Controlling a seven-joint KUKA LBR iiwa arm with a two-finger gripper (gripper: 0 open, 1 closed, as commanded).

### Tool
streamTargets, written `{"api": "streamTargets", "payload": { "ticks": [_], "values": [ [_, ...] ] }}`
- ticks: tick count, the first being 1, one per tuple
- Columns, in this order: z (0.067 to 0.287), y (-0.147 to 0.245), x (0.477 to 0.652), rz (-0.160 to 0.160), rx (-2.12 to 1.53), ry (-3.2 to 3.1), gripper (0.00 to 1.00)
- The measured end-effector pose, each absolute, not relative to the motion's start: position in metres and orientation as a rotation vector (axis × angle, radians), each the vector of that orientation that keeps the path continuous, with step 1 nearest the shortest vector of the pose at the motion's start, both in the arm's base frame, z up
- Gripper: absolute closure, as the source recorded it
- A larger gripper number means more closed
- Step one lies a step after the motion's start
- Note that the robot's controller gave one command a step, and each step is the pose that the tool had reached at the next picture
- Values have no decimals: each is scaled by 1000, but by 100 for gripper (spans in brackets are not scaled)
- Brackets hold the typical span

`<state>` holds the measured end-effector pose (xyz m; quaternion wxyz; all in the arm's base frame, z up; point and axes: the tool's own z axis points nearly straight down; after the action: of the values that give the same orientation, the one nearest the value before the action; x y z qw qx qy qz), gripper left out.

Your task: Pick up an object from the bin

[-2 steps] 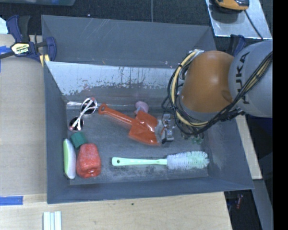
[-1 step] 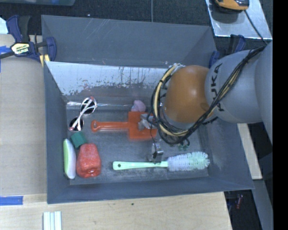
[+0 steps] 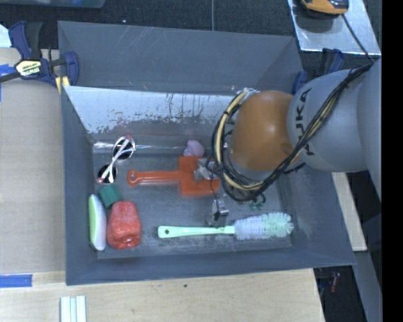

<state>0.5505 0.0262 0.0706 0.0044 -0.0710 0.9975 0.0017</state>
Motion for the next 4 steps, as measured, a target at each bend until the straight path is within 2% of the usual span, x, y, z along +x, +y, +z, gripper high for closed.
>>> {"api": "streamTargets", "payload": {
  "ticks": [1,2,3,4],
  "values": [
    [71,23,554,7,-132,3128,0],
    [77,20,615,7,-54,3127,100],
    [76,20,615,7,-53,3127,100],
    [73,23,598,8,-15,3118,100]
  ]
}}
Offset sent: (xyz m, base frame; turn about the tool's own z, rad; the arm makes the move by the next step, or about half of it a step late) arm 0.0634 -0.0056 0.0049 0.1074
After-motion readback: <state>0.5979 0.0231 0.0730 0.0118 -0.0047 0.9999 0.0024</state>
